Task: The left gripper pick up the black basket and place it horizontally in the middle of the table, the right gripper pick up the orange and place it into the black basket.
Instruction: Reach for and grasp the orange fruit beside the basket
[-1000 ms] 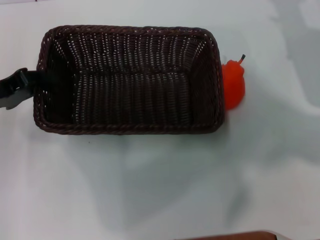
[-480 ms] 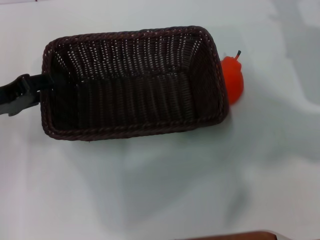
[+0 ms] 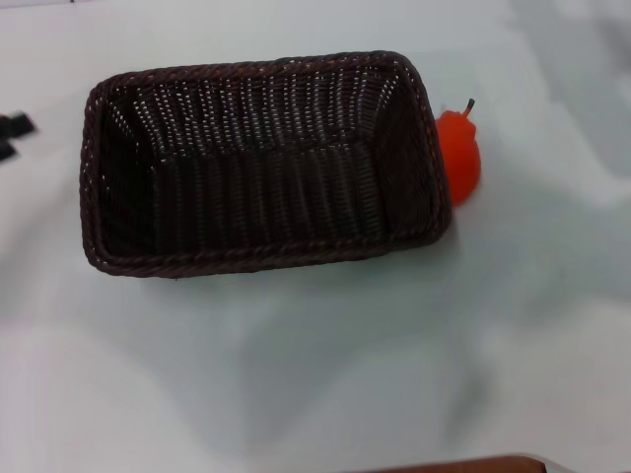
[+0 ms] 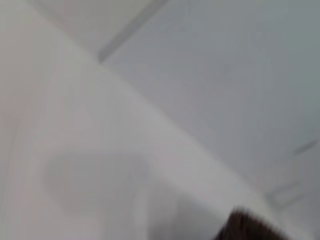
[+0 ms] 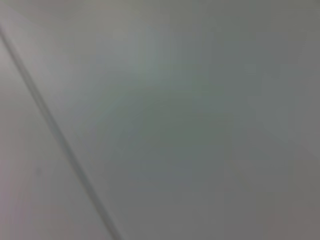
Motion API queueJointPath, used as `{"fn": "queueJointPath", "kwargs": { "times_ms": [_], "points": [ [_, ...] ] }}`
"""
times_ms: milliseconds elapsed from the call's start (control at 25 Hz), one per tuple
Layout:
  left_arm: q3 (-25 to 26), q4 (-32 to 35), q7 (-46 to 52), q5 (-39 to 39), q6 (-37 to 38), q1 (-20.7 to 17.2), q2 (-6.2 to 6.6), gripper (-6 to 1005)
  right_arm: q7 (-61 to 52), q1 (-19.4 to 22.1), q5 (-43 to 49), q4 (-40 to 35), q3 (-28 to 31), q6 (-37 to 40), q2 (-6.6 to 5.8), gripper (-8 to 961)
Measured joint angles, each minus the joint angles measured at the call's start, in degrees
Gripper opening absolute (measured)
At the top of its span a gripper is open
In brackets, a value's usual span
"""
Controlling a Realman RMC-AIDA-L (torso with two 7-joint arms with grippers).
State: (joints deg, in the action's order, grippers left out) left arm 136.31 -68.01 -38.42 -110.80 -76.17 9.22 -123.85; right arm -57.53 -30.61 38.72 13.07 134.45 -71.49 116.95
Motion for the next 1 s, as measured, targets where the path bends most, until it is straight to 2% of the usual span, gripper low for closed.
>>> {"fn": "queueJointPath", "kwargs": {
  "times_ms": [200,360,440,560,720,880,1000],
  "points": [
    [9.47,7.11,-16.62,13.46,-1.52,0.41,0.0,590,-15.92,0.41,12.46,7.24,-9.21,3.08,-6.05,842],
    [12.27,14.2,-34.78,26.43,-4.57,0.62,-0.11,621,-30.91,0.69,31.81,18.34,-13.33,2.52,-10.7,842],
    [12.58,18.86,-44.09,33.12,-7.03,0.86,-0.13,637,-38.85,0.69,43.15,24.65,-14.01,0.74,-12.21,841],
    [12.67,24.27,-53.71,39.04,-9.83,1.73,-0.08,660,-50.19,0.43,58.96,34.51,-12.71,-5.09,-13.28,841],
    [12.93,27.75,-59.94,41.58,-11.34,3.02,-0.09,691,-58.92,-1.06,76.73,45.45,-9.83,-14.94,-13.39,840],
    [12.96,29.0,-60.51,42.11,-11.54,3.86,0.0,804,-63.87,-3.27,91.38,53.1,-9.71,-21.44,-12.44,839],
    [12.91,29.09,-60.37,42.55,-11.64,4.13,-0.08,860,-64.7,-5.84,99.27,53.58,-9.97,-24.51,-11.34,838]
  ]
}}
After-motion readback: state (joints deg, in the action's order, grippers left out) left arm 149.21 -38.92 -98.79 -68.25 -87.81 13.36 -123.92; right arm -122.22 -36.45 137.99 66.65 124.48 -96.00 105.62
